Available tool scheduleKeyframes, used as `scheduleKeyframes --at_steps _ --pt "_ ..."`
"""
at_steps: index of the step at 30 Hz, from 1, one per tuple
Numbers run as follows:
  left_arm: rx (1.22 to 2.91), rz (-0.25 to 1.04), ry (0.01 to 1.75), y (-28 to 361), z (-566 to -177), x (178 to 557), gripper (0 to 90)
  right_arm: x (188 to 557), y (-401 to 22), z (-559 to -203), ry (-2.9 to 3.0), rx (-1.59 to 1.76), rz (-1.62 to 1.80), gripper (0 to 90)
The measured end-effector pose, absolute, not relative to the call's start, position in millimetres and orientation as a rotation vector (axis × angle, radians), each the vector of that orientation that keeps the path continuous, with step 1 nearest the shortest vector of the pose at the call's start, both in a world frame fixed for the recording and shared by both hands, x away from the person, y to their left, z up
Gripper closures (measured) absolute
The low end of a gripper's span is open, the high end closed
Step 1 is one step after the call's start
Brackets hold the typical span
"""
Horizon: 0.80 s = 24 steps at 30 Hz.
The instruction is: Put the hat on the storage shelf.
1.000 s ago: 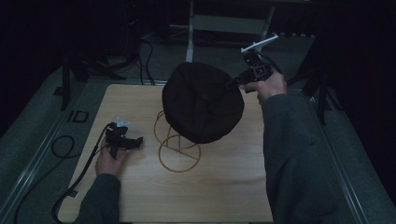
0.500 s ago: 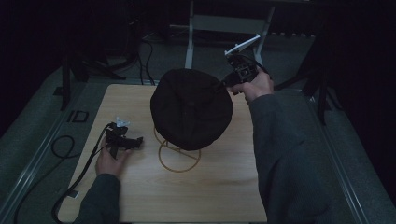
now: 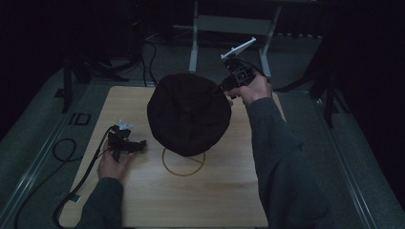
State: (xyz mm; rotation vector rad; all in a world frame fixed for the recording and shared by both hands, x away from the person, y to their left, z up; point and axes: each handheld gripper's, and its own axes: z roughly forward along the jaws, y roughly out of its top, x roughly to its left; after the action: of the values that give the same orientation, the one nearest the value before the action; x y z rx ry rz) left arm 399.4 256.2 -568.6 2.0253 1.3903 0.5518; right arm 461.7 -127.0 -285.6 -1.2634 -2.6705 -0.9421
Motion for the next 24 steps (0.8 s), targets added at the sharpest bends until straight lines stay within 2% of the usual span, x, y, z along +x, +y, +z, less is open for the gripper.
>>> scheduleKeyframes --at_steps 24 --pt "2.025 0.551 1.391 256.2 -568.6 399.4 2.4 460.6 -117.1 -293.1 -2.673 -1.263 -0.914 77.3"
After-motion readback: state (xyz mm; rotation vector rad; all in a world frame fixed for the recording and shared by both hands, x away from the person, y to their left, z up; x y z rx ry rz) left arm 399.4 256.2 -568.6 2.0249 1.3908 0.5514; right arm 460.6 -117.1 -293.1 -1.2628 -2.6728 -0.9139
